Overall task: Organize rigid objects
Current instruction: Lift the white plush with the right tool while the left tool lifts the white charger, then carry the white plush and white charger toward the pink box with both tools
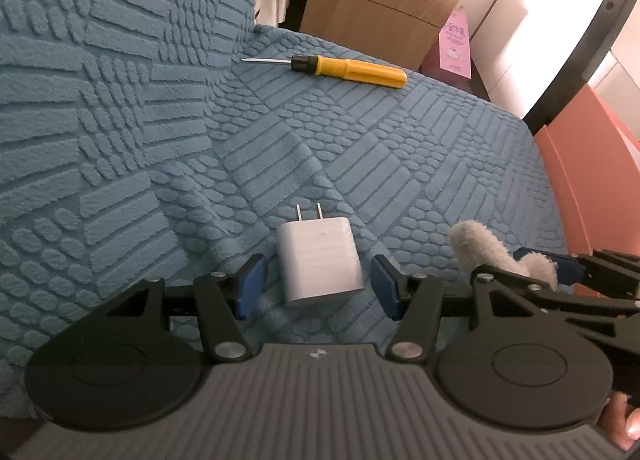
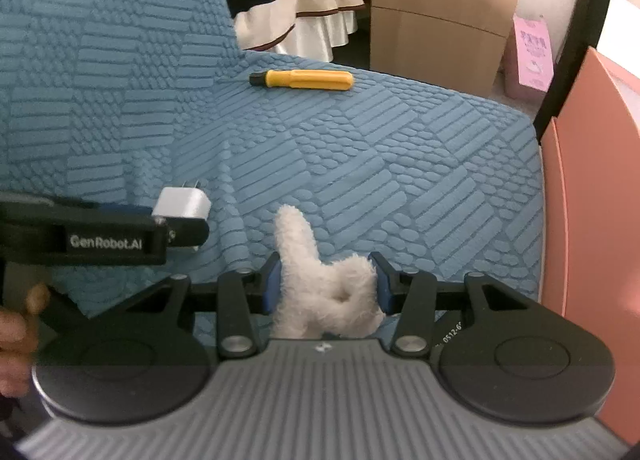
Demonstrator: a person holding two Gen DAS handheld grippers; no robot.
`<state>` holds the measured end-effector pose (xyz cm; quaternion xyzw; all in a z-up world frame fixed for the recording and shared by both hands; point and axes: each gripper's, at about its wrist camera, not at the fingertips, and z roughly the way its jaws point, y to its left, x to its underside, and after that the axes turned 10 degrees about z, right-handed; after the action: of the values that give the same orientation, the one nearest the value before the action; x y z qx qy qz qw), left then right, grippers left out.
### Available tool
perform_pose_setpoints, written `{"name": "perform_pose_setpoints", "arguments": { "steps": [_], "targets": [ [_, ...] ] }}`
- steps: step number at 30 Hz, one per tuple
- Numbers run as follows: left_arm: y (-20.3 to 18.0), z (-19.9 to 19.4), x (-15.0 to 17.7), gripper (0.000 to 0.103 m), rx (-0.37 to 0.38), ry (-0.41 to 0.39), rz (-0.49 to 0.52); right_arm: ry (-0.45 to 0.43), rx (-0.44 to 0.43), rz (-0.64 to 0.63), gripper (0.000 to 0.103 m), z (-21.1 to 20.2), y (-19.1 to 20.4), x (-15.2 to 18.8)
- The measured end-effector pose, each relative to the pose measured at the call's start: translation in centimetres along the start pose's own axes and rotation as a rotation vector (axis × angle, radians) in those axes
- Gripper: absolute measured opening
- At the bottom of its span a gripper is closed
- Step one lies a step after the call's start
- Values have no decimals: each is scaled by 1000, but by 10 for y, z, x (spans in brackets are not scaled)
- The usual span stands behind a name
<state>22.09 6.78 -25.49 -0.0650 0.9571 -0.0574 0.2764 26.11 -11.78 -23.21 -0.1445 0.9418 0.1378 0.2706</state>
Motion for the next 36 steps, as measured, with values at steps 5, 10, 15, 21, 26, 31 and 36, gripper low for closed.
{"name": "perform_pose_setpoints", "arguments": {
  "steps": [5,10,15,21,26,31,36],
  "targets": [
    [-2,3,-2,63,-13,-14,9,6,-20,55,49,1,-7,-3],
    [-4,5,-4,54,-26,-21,30,10,-22,55,49,1,-5,-4],
    [-3,4,-7,52,-8,-22,21,7,-16,43,49,-1,-6,-4],
    [-12,-5,-9,51,13,-44,43,-25,10,82,49,-12,-14,-7],
    [-18,-10,-11,51,42,-51,56,-29,-3,89,49,-20,-16,-8],
    [-27,-13,-16,51,56,-56,83,-9,-1,84,49,-21,-16,-3],
    [-31,-23,-16,51,74,-65,93,-2,-7,112,49,-28,-23,-1]
  ]
}}
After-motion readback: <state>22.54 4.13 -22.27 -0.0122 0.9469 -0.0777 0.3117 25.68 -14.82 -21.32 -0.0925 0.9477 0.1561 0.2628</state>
